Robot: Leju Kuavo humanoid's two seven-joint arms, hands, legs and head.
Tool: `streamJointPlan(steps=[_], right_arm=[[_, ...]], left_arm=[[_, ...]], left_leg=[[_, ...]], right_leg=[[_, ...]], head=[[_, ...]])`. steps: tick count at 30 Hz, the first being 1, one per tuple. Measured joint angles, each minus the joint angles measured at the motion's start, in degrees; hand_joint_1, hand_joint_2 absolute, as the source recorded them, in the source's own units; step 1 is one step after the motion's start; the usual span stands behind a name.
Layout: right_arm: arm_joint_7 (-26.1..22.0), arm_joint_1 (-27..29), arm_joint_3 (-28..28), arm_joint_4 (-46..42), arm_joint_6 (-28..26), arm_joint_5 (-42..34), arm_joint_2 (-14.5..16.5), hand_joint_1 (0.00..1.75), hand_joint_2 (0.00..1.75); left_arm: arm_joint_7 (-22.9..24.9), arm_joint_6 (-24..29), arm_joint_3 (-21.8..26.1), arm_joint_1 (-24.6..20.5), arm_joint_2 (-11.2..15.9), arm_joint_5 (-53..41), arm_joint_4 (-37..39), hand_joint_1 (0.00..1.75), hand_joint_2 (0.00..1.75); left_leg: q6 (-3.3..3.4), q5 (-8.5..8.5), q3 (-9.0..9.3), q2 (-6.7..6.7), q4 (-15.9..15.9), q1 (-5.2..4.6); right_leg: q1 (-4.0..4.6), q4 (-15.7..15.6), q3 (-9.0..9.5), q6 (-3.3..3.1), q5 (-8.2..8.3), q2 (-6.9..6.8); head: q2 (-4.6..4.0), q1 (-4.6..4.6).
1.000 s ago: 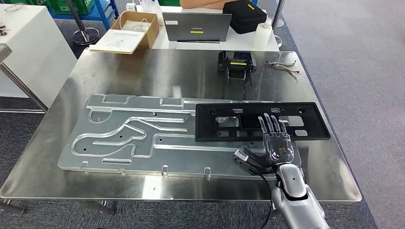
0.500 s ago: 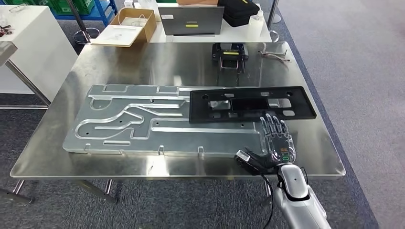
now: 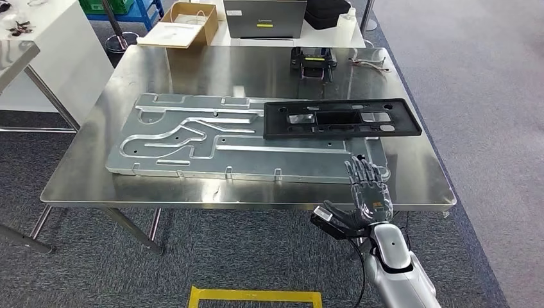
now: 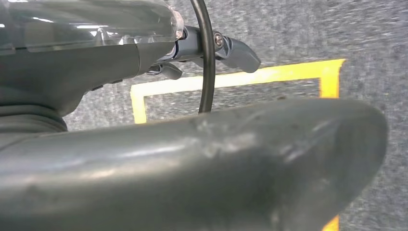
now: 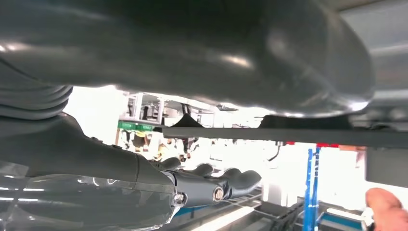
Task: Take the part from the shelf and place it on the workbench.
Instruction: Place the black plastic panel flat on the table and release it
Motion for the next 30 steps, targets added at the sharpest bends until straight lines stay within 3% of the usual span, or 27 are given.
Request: streamJointPlan(steps=[2, 3, 4, 5, 6, 8, 10, 11, 13, 14, 15, 18, 19, 20, 21, 23, 25, 26, 28, 29, 30], right_arm=[[0.16, 0.12, -0.01, 0.13, -0.01, 0.06, -0.02, 0.0, 0.0], [0.23, 0.21, -0.01, 0.19, -0.02, 0.11, -0.03, 0.0, 0.0], [0.31, 0.34, -0.01, 0.27, -0.02, 0.16, -0.03, 0.0, 0.0], [0.34, 0.49, -0.01, 0.34, -0.02, 0.21, -0.03, 0.0, 0.0], [0.36, 0.6, -0.01, 0.39, -0.02, 0.26, -0.02, 0.0, 0.0], [0.37, 0.6, -0.01, 0.41, -0.02, 0.28, -0.01, 0.0, 0.0], [0.38, 0.43, 0.01, 0.38, -0.09, 0.32, 0.0, 0.0, 0.0], [0.38, 0.47, 0.01, 0.37, -0.17, 0.31, 0.0, 0.0, 0.0], [0.38, 1.11, 0.0, 0.34, -0.53, 0.08, 0.05, 0.0, 0.0], [0.36, 1.62, -0.01, 0.27, -0.88, -0.13, 0.16, 0.0, 0.0], [0.32, 2.18, -0.01, 0.13, -1.32, -0.36, 0.3, 0.0, 0.0], [0.04, 4.3, -0.11, -0.68, -2.81, -1.16, 0.76, 0.0, 0.0], [-0.22, 5.23, -0.19, -1.04, -3.32, -1.71, 0.93, 0.0, 0.0], [-0.64, 6.26, -0.37, -1.52, -3.85, -2.5, 1.14, 0.0, 0.0], [-1.17, 7.37, -0.64, -2.1, -4.36, -3.46, 1.37, 0.0, 0.0], [-2.76, 9.66, -1.46, -3.73, -5.28, -6.37, 2.03, 0.0, 0.0], [-5.16, 12.14, -2.49, -5.83, -5.98, -10.91, 2.9, 0.0, 0.0], [-6.64, 13.4, -3.03, -6.85, -6.22, -13.7, 3.42, 0.0, 0.0], [-9.89, 16.06, -4.15, -8.58, -6.39, -19.46, 4.48, 0.0, 0.87], [-11.76, 17.36, -4.8, -9.28, -6.13, -22.75, 5.0, 0.0, 1.31], [-13.74, 18.67, -5.54, -9.94, -5.6, -26.33, 5.57, 0.0, 1.75]], left_arm=[[0.1, -0.01, 0.02, 0.0, -0.01, 0.01, 0.01, 0.0, 0.0], [0.13, -0.01, 0.03, 0.05, -0.01, 0.01, 0.01, 0.0, 0.0], [0.16, -0.01, 0.04, 0.1, -0.01, 0.01, 0.01, 0.0, 0.0], [0.18, -0.01, 0.06, 0.13, -0.01, 0.01, 0.01, 0.0, 0.0], [0.19, -0.01, 0.08, 0.14, -0.01, 0.02, 0.01, 0.0, 0.0], [0.2, -0.01, 0.11, 0.11, -0.02, 0.02, 0.02, 0.0, 0.0], [0.21, -0.01, 0.14, 0.08, -0.05, 0.06, 0.03, 0.0, 0.0], [0.23, -0.01, 0.18, 0.07, -0.07, 0.11, 0.03, 0.0, 0.0], [0.3, 0.03, 0.33, 0.13, -0.08, 0.35, 0.04, 0.0, 0.0], [0.34, 0.06, 0.43, 0.21, -0.09, 0.47, 0.05, 0.0, 0.0], [0.36, 0.11, 0.5, 0.32, -0.14, 0.59, 0.06, 0.0, 0.0], [0.37, 0.34, 0.79, 0.46, -0.27, 0.9, 0.07, 0.0, 0.0], [0.37, 0.43, 0.95, 0.45, -0.27, 0.98, 0.07, 0.0, 0.0], [0.35, 0.51, 1.13, 0.45, -0.27, 1.05, 0.07, 0.0, 0.0], [0.33, 0.59, 1.28, 0.46, -0.28, 1.1, 0.07, 0.0, 0.0], [0.26, 0.84, 1.52, 0.41, -0.29, 1.29, 0.07, 0.0, 0.0], [0.15, 1.13, 1.81, 0.27, -0.31, 1.68, 0.07, 0.0, 0.0], [0.05, 1.24, 2.04, 0.24, -0.33, 1.94, 0.07, 0.0, 0.0], [-0.14, 1.36, 2.67, 0.33, -0.44, 2.4, 0.08, 0.0, 0.0], [-0.22, 1.4, 2.99, 0.38, -0.53, 2.64, 0.09, 0.0, 0.0], [-0.27, 1.44, 3.29, 0.42, -0.61, 2.83, 0.1, 0.0, 0.0]], left_leg=[[0.53, 1.58, -1.8, 0.16, -0.04, 0.02], [0.56, 2.37, -2.85, 0.19, 0.01, 0.0], [0.51, 3.16, -3.98, 0.21, 0.08, -0.02], [0.41, 3.92, -5.08, 0.22, 0.16, -0.03], [0.27, 4.64, -6.14, 0.22, 0.27, -0.03], [-0.13, 5.87, -7.79, 0.2, 0.55, -0.08], [-0.71, 6.96, -8.72, 0.2, 0.84, -0.21], [-1.05, 7.56, -8.93, 0.21, 0.82, -0.23], [-1.79, 8.52, -9.14, 0.17, 0.55, -0.15], [-2.09, 7.86, -9.43, 0.12, 0.91, -0.08], [-2.37, 5.98, -10.01, 0.07, 2.26, -0.02], [-2.93, -2.65, -12.76, 0.03, 12.37, 0.15], [-3.06, -3.75, -13.13, 0.03, 15.71, 0.15], [-3.12, -3.38, -12.72, 0.03, 17.61, 0.15], [-3.1, -1.97, -11.33, 0.03, 17.51, 0.15], [-2.77, 0.07, -5.59, -0.02, 11.52, 0.13], [-2.22, -1.25, 0.22, -0.1, 3.39, -0.1], [-1.91, -2.15, 1.61, -0.12, 1.07, -0.27], [-1.08, -1.81, 1.53, -0.01, 0.0, -0.35], [-0.55, -1.22, 1.15, 0.13, -0.19, -0.25], [0.03, -0.49, 0.58, 0.28, -0.38, -0.11]], right_leg=[[-0.13, 6.21, -1.64, 0.5, -6.41, 0.13], [-0.14, 9.76, -2.26, 0.7, -8.59, 0.14], [-0.15, 12.43, -2.31, 0.82, -9.24, 0.14], [-0.15, 13.66, -1.65, 0.85, -8.53, 0.14], [-0.16, 13.05, -0.01, 0.79, -7.01, 0.14], [-0.05, 6.96, 5.94, 0.38, -5.1, 0.16], [0.25, -0.87, 11.85, -0.38, -6.55, 0.2], [0.44, -3.21, 13.35, -0.75, -7.35, 0.22], [0.47, -4.53, 13.29, -1.51, -7.11, 0.07], [0.39, -4.65, 12.85, -1.99, -6.43, -0.06], [0.27, -4.78, 12.25, -2.48, -5.69, -0.21], [0.35, -4.72, 9.61, -3.22, -3.47, -0.42], [0.43, -4.58, 8.61, -3.21, -2.76, -0.44], [0.48, -4.35, 7.56, -3.15, -2.11, -0.47], [0.5, -4.03, 6.5, -3.05, -1.54, -0.5], [0.52, -3.18, 4.57, -2.74, -0.62, -0.52], [0.63, -2.47, 3.45, -2.2, 0.14, -0.57], [0.65, -2.34, 3.24, -1.9, 0.55, -0.61], [0.59, -2.48, 3.1, -1.22, 1.32, -0.62], [0.53, -2.22, 2.8, -0.9, 0.85, -0.44], [0.46, -1.2, 2.25, -0.62, -0.67, -0.24]], head=[[0.0, 0.01], [0.0, 0.0], [0.0, 0.0], [0.0, 0.0], [0.0, 0.0], [0.0, 0.0], [0.0, -0.01], [0.0, -0.01], [0.0, -0.01], [0.0, -0.02], [0.0, -0.01], [0.0, -0.02], [0.0, -0.03], [0.0, -0.03], [0.0, -0.03], [0.0, -0.03], [0.0, -0.03], [0.0, -0.02], [0.0, -0.01], [0.0, -0.01], [0.0, -0.01]])
